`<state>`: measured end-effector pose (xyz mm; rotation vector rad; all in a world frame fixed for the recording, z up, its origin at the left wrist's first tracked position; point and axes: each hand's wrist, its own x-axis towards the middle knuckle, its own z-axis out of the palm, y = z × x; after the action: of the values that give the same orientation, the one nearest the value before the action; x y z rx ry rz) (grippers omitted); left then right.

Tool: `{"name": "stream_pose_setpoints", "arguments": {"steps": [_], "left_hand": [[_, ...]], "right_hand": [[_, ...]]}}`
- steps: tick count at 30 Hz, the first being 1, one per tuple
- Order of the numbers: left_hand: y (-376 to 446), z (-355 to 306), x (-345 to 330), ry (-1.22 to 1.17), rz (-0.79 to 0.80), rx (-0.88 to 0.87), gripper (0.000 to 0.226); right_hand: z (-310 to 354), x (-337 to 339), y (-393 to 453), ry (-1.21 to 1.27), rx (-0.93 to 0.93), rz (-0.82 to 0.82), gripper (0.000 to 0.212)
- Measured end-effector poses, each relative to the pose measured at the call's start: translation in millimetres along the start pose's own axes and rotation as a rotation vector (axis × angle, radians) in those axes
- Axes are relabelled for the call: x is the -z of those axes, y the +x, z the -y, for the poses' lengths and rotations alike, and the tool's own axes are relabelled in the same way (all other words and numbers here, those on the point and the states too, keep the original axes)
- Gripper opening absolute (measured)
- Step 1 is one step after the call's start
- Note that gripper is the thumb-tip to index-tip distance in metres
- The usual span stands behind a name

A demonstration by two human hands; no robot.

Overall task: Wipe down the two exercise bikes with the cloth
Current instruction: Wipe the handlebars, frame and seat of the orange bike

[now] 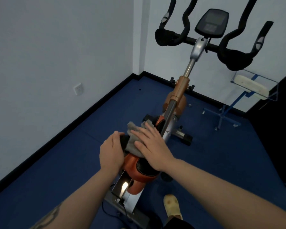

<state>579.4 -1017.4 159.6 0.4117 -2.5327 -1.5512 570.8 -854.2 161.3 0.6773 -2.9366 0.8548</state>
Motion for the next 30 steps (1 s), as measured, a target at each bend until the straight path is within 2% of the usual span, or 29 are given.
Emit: {"name": "stream_pose_setpoints", "arguments": {"steps": [3,5,9,13,17,19,24,30], "left_hand": [[-1.8,3.5,2.2,0.051,0.048,-0.046,0.035],[-2.2,6.8,3.6,0.045,0.063,-0.067,0.028],[-5.2,11.0,1.7,-0.122,0.029,-0.064,0.023],[-4.5,11.5,-1.5,-0.127,0.011,-0.077,0.025],[-4.7,11.7,-1.1,-0.1,0.006,-0.082,0.024],[-4.7,13.3,-0.9,-0.103,0.014,-0.069,0.025],[-3.9,13.6,-2.4,-0.114,-0.009,-0.076,0.026],[-4.0,11.9,-2.2,-0.089,-0.017,-0.056,0.026]], "right_hand": [[-10.8,11.7,-10.1,0.147,-0.071,0.021,0.048],[-1.6,10.8,-4.6,0.192,-0.244,-0.042,0.05],[44.8,-19.9,-14.9,0.069,-0.597,-0.115,0.064],[50.4,-21.4,-22.9,0.033,-0.64,-0.106,0.07],[38.2,1.0,17.9,0.155,-0.888,-0.065,0.069],[43.8,0.3,11.1,0.133,-0.886,-0.055,0.07],[57.0,-16.5,-34.3,0.114,-0.738,-0.059,0.072],[18.2,-7.7,17.9,0.213,-0.865,-0.128,0.072]]}}
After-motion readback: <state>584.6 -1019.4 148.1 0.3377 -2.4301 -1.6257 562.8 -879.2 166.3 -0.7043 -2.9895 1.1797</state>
